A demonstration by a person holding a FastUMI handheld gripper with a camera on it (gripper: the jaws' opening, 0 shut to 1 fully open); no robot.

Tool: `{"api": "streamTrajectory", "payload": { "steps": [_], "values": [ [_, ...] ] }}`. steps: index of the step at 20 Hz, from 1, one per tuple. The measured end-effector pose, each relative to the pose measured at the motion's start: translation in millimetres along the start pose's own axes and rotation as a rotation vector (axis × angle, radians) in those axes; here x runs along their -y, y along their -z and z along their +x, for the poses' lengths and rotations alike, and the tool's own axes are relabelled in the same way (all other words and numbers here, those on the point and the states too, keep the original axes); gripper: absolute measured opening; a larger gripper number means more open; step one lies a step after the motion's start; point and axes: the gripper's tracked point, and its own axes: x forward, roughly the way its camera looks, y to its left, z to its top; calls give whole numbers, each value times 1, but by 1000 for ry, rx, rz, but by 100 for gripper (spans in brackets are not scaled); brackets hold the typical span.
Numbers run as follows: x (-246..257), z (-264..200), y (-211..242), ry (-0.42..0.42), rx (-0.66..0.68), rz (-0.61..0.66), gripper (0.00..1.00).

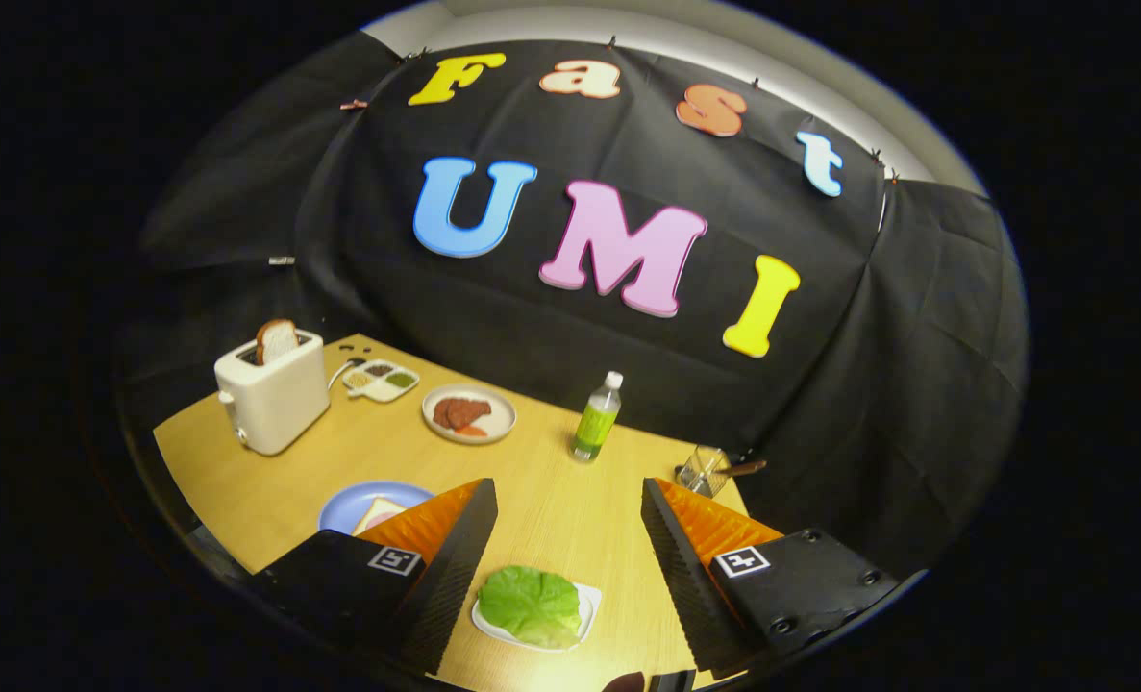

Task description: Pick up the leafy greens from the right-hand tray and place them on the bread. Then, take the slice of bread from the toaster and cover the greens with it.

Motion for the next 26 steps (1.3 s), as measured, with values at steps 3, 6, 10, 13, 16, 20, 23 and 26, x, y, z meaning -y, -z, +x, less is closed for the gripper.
{"api": "streamTrajectory", "payload": {
  "steps": [3, 6, 10, 13, 16, 20, 23, 26],
  "values": [
    [-7, 18, 65, -42, -143, 1, 91],
    [-16, 40, 126, -90, -276, -14, 89],
    [-29, 51, 180, -131, -406, 17, 84],
    [-30, 63, 203, -139, -461, 26, 84],
    [-34, 75, 214, -165, -503, 66, 77],
    [-38, 80, 231, -205, -583, 85, 62],
    [-42, 79, 229, -221, -579, 115, 49],
    [-43, 82, 230, -217, -572, 130, 25]
  ]
}}
